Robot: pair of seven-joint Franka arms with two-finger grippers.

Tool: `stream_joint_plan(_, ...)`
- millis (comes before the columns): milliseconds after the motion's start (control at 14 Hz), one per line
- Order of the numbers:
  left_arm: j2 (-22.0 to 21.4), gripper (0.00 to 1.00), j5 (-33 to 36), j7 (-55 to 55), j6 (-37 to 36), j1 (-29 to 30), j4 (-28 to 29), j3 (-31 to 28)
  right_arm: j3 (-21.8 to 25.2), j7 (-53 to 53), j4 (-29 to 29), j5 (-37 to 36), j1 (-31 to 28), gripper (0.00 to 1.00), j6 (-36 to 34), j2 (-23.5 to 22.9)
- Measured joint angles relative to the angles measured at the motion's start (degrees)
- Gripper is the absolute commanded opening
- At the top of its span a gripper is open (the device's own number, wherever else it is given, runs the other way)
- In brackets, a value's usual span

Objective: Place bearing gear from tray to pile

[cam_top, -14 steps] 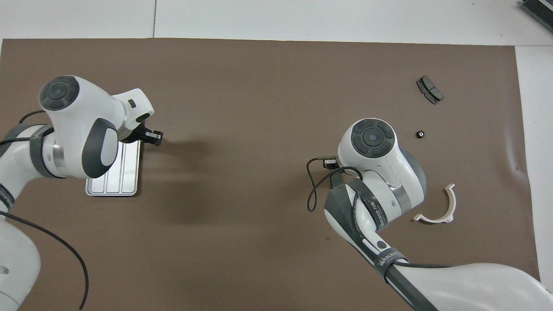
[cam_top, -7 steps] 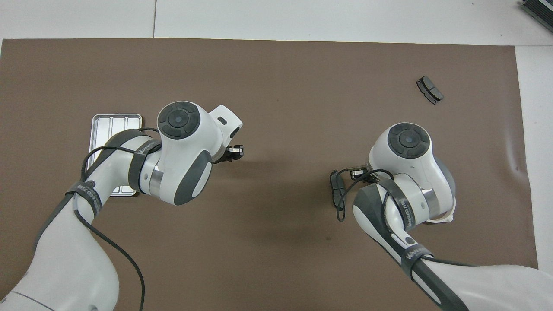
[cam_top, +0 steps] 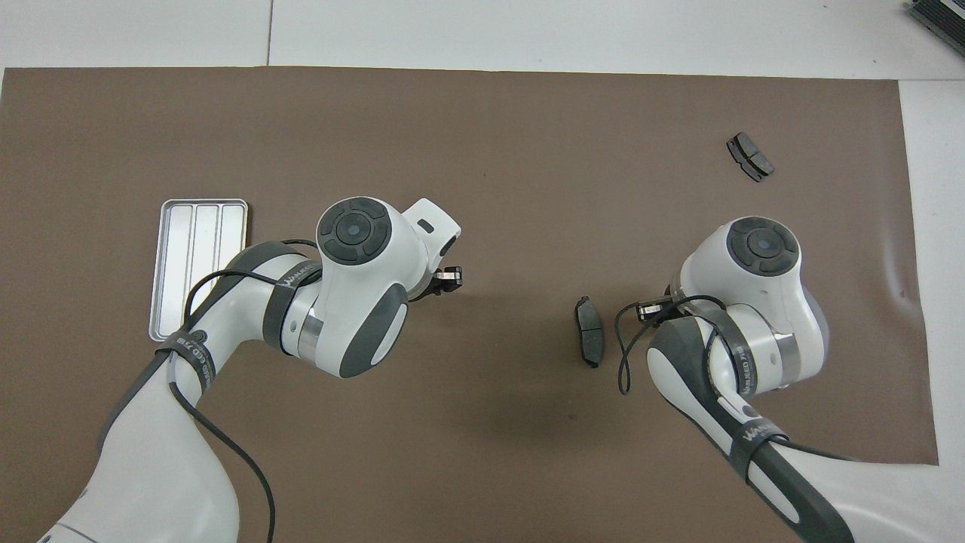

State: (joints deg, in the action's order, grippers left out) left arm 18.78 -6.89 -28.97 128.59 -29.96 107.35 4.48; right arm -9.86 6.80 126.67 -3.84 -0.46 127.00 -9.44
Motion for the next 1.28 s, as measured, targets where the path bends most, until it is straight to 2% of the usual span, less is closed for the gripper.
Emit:
stream_joint_plan(285,-0.01,0.94,-0.01,0.07,-0.02,1.48,-2.37,-1.20,-0.13,0.45,-2.06,2.35,0.15,1.00,-0.02,1.24)
stream_joint_plan(499,-0.42,0.94,0.01,5.83,-1.65,9.36,-5.44,-1.82,-0.42,6.45,-4.89,3.54,3.44,1.00,-0.29,1.36)
stream_joint_plan(712,-2.77,0.97,0.01,18.69,-12.11,20.76,-11.17,-2.14,-0.68,15.64,-7.27,3.80,10.10,1.00,1.64,0.99)
stream_joint_plan(926,-4.74,1.00,2.69,25.44,-23.29,28.41,-17.70,-2.28,-0.81,22.77,-9.87,3.81,15.74,1.00,4.72,-0.90)
stream_joint_plan(1140,-6.56,1.00,9.94,26.28,-27.73,29.35,-21.28,-1.60,-0.82,28.70,-15.39,3.80,20.43,1.00,4.83,-4.65)
stream_joint_plan(1282,-8.75,1.00,10.56,26.15,-28.16,29.23,-21.70,-0.87,-0.77,32.15,-19.85,3.43,23.26,1.00,4.83,-8.25)
